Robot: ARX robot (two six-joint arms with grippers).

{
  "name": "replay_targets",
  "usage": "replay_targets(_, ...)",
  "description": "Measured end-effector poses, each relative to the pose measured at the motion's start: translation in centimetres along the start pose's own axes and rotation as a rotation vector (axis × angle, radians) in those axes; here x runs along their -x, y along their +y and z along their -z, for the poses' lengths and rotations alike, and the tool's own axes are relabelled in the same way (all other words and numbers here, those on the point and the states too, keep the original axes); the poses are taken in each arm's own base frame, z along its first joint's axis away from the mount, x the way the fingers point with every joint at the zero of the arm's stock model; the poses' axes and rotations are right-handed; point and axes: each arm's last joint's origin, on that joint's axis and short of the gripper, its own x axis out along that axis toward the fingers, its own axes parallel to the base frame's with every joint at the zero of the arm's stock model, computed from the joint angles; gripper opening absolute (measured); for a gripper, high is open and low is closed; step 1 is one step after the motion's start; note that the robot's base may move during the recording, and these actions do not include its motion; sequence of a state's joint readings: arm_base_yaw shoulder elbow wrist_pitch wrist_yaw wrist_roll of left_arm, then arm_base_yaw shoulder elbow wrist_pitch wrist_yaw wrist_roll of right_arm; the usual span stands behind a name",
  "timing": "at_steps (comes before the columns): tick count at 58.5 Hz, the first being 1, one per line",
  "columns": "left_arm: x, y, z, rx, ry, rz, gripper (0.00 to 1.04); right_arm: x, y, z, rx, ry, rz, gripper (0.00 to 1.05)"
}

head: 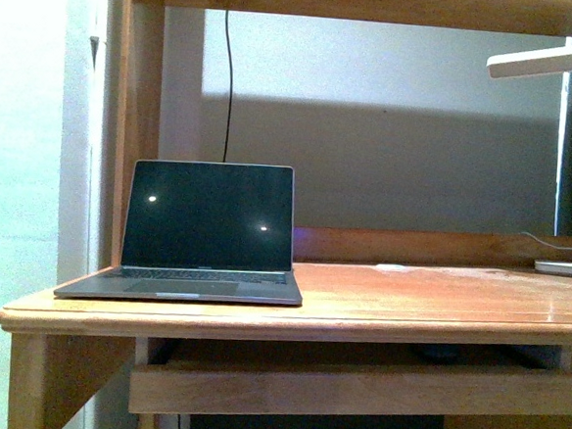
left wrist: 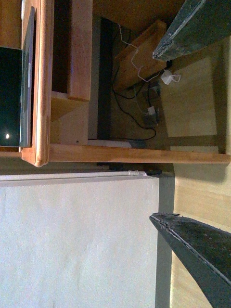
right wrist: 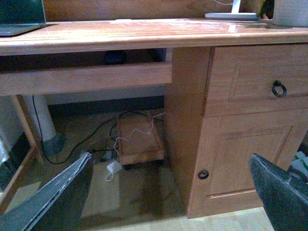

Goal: Place mouse

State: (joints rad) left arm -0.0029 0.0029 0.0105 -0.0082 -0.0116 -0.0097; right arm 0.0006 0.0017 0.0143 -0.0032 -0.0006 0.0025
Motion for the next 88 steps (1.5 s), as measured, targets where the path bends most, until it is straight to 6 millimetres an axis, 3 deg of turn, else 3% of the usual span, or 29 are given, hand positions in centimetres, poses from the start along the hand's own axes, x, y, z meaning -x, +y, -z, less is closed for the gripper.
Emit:
replay_targets(10,-1.2,0.2,0.5,0.090,0.152,-0.055,0.97,0.0,0.0,0.0,0.000,0.000,0.000,0.97)
replay_targets(22,-4.2,1.6,-1.0,-0.058,0.153,0.024,0.97,0.0,0.0,0.0,0.000,0.000,0.000,0.97)
replay_targets(29,-7.9,3.0,-2.0,-0.227,0.132,0.027,0.97,0.0,0.0,0.0,0.000,0.000,0.000,0.97)
replay_targets(38,-14.3,3.4,-2.5,-0.436,0.113,0.070,0.97,0.0,0.0,0.0,0.000,0.000,0.000,0.97)
replay_targets(47,-20.2,1.7,-1.7,-0.642,0.058,0.150,0.97,0.0,0.0,0.0,0.000,0.000,0.000,0.97)
replay_targets(54,-23.5,-0.5,-0.9,-0.783,-0.004,0.235,0.97,0.0,0.0,0.0,0.000,0.000,0.000,0.97)
replay_targets(70,-27.7,-4.7,1.7,-1.029,-0.066,0.438,0.97,0.0,0.0,0.0,0.000,0.000,0.000,0.97)
replay_targets(88,-32.4,-5.5,1.9,-1.196,-0.123,0.483,0.97,0.0,0.0,0.0,0.000,0.000,0.000,0.97)
